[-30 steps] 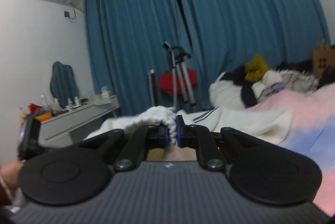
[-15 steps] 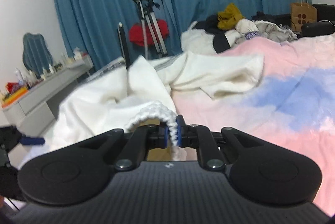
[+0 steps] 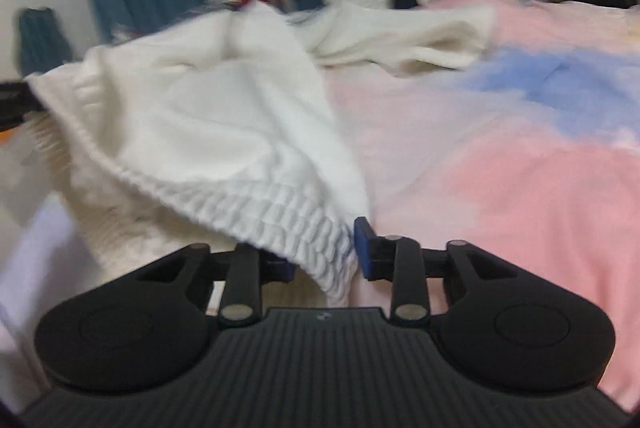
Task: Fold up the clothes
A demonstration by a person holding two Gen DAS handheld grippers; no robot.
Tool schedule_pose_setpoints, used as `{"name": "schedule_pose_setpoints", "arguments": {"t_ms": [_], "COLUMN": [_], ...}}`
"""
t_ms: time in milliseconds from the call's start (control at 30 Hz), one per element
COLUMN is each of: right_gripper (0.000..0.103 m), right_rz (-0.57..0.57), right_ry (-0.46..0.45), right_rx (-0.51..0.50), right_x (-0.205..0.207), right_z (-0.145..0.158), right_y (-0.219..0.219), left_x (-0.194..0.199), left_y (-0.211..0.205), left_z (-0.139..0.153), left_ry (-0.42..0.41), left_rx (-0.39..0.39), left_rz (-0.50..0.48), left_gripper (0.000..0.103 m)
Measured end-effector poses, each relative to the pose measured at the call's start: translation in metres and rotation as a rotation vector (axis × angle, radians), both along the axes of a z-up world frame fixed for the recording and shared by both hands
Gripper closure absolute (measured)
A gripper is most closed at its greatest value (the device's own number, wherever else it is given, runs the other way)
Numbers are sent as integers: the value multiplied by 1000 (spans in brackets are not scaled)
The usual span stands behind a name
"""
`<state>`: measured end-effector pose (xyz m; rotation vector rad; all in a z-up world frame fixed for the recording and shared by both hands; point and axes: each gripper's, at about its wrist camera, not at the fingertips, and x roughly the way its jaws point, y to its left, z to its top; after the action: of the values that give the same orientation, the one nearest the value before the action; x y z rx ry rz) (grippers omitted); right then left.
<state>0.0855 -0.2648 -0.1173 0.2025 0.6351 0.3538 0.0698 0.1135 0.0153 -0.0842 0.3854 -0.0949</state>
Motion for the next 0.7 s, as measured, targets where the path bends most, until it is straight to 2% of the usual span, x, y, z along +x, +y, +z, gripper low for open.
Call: {"name": "schedule_pose_setpoints", "arguments": {"t_ms": [100,167,267,400,467,533,700], "right_gripper": [88,88,89,89,89,89,89], "right_rz": [88,185,325,434,470,498,548], "right_ry": [-120,-155,-212,-209,-222,-213,-92], "right_rx": [-6,67,143,213,207,203,162], "right_x": [-29,-41,-48,-21,-7,8,45], "right_z": [26,41,64,81,79,70,20], "right_y": [41,72,123,188,217,243,293], "left_x": [0,8,30,63,87,112,168], "left_y": [41,76,124,183,210,236,280], "left_z": [39,66,96,112,105,86,8], "left_ry": [-79,-94,-80,-38,-5,57,221], "left_rx": [-28,-47,-44,-48,-36,-40,-49], "left_rz": [55,107,172,275,323,364,430], "left_gripper": [94,94,94,94,94,94,94]}}
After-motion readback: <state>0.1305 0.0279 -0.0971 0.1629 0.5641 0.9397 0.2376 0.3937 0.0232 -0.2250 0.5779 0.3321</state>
